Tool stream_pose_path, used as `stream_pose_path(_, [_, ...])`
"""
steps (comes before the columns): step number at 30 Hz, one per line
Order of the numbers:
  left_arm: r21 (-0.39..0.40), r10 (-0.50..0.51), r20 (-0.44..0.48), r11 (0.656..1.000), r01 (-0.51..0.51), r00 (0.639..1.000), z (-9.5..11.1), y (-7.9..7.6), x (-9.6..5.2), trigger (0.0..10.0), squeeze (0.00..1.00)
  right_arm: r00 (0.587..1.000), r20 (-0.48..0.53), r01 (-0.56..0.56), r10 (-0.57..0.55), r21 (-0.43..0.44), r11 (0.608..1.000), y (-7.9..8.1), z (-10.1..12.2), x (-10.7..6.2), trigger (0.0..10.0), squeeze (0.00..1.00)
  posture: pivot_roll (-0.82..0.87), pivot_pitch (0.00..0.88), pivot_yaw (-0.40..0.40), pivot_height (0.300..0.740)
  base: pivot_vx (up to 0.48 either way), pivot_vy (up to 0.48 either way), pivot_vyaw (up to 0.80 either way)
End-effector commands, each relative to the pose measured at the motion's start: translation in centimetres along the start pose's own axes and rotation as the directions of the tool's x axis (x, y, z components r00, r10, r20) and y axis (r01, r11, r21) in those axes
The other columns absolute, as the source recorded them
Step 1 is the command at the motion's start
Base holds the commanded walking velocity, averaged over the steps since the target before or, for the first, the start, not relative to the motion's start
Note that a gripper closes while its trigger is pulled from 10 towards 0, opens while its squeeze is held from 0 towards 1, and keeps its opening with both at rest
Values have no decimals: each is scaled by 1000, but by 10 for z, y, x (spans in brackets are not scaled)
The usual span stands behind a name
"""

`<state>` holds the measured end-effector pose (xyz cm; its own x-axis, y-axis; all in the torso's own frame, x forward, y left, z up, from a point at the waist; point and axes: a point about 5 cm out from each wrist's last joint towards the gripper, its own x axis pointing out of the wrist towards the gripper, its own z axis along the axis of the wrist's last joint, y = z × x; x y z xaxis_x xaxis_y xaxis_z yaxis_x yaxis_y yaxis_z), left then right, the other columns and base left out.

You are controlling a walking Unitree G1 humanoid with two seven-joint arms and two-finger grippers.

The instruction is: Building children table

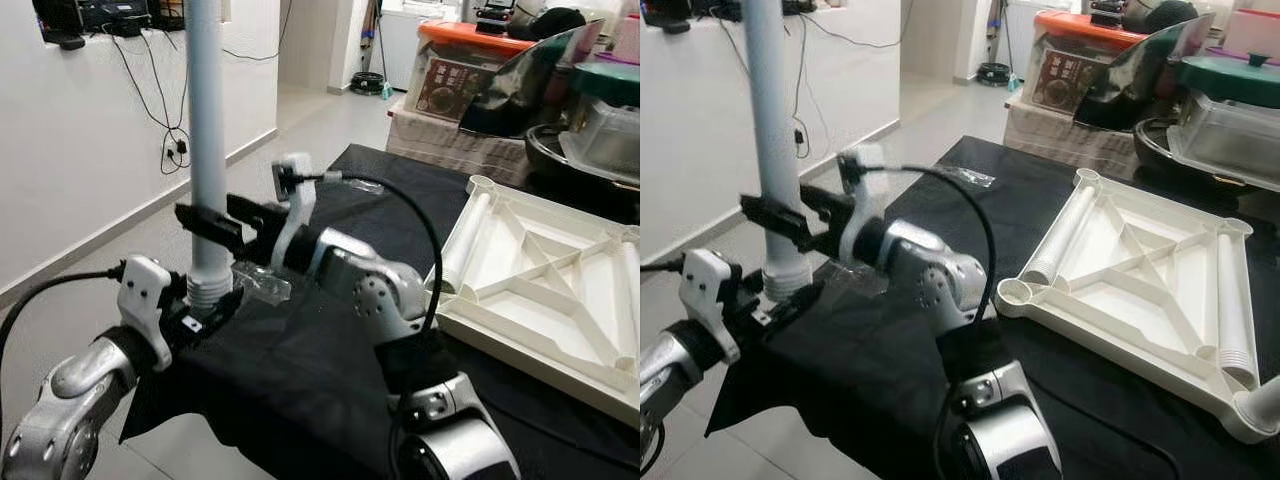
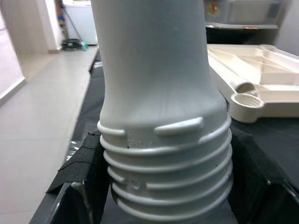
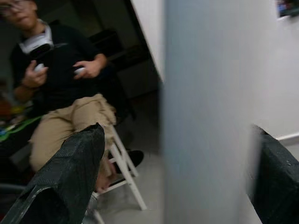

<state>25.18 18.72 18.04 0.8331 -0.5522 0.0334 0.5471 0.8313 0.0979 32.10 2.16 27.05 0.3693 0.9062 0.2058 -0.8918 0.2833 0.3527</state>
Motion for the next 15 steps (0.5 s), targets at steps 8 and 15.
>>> stream_pose_path(8, [45,-97,-54,994,100,994,-7,-11,-4,10000,0,998,-38,-41,42,16,999,7,-2,10,10000,0,96,0,-72,740,0,0,0])
stream_pose_path(15, [76,-136,-93,987,143,986,-11,-16,-7,10000,0,994,-105,-23,21,-13,1000,4,-13,14,9176,0,101,0,-76,740,0,0,0])
